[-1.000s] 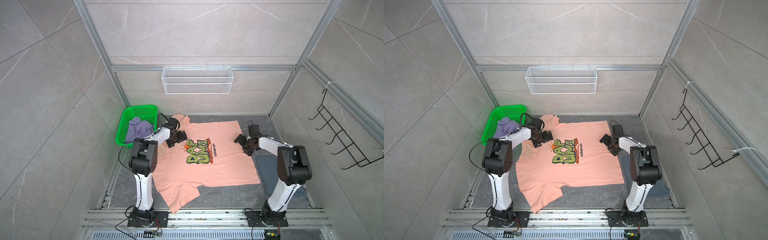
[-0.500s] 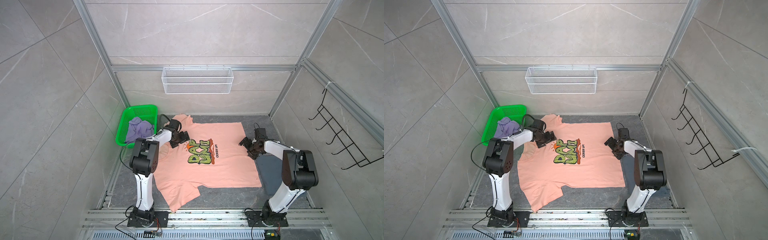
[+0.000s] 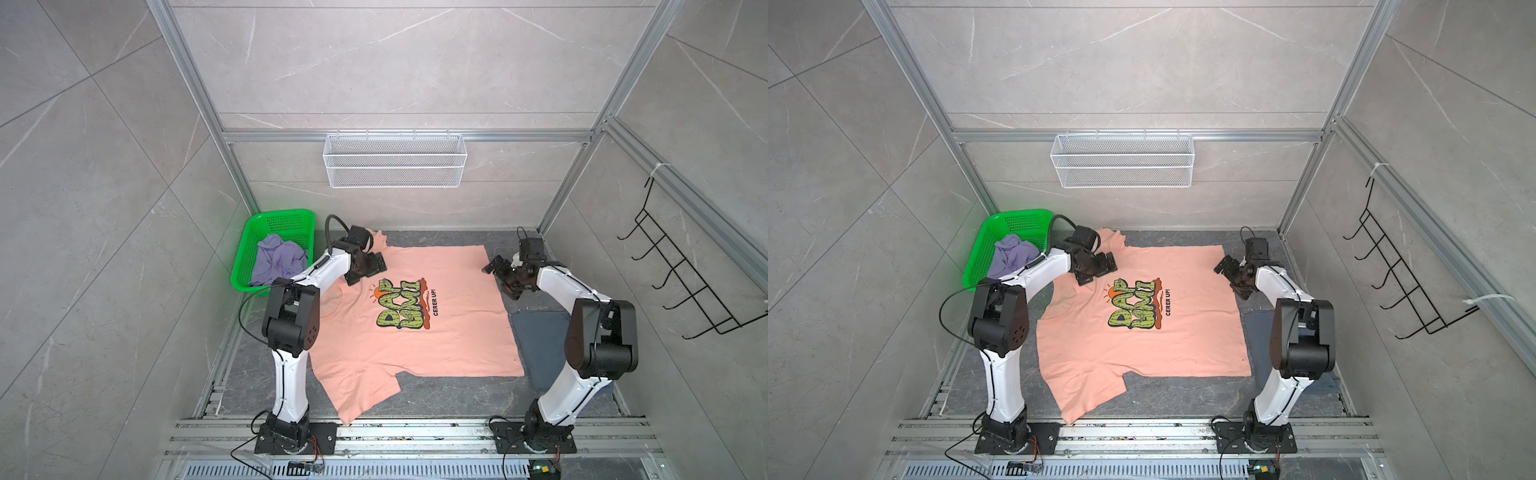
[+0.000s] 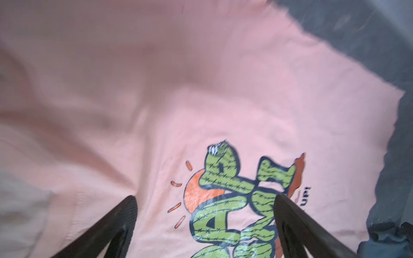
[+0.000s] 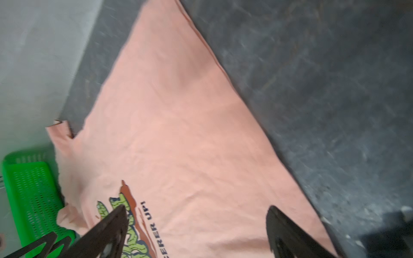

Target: Fold and stack the t-shirts

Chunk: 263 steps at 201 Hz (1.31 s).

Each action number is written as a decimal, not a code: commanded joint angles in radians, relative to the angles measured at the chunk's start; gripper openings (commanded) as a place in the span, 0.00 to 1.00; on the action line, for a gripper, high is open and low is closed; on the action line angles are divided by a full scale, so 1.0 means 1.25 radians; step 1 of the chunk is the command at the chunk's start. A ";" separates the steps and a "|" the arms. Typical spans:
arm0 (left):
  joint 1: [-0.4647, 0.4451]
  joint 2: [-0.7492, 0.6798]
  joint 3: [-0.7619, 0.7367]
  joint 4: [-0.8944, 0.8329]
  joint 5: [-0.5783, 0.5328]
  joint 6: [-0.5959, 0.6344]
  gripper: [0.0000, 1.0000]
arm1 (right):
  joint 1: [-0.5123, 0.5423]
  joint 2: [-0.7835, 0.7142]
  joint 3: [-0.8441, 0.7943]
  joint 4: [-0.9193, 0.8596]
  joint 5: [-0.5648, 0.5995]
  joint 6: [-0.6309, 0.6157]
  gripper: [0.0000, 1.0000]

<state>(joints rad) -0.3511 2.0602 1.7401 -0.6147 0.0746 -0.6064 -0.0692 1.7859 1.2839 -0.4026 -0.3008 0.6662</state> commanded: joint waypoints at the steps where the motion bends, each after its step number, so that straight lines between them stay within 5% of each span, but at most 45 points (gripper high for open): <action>1: 0.025 0.038 0.148 -0.097 -0.088 0.099 0.97 | 0.002 0.027 0.046 0.012 -0.006 -0.029 0.96; 47: 0.136 0.238 0.374 -0.071 0.017 0.123 0.96 | 0.001 0.110 0.131 0.077 0.053 0.002 0.95; 79: 0.189 0.316 0.420 0.015 0.076 0.119 0.96 | 0.002 0.171 0.177 0.121 0.068 0.013 0.93; 202: 0.199 0.436 0.474 0.152 -0.062 0.124 0.94 | 0.014 0.300 0.264 0.137 0.076 0.056 0.90; 263: 0.197 0.523 0.563 0.163 -0.039 0.063 0.94 | 0.021 0.362 0.342 0.115 0.082 0.073 0.90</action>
<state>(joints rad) -0.1051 2.6778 2.4104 -0.4362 0.0166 -0.4873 -0.0536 2.1998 1.6573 -0.2234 -0.2173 0.7410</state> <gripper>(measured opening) 0.942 0.897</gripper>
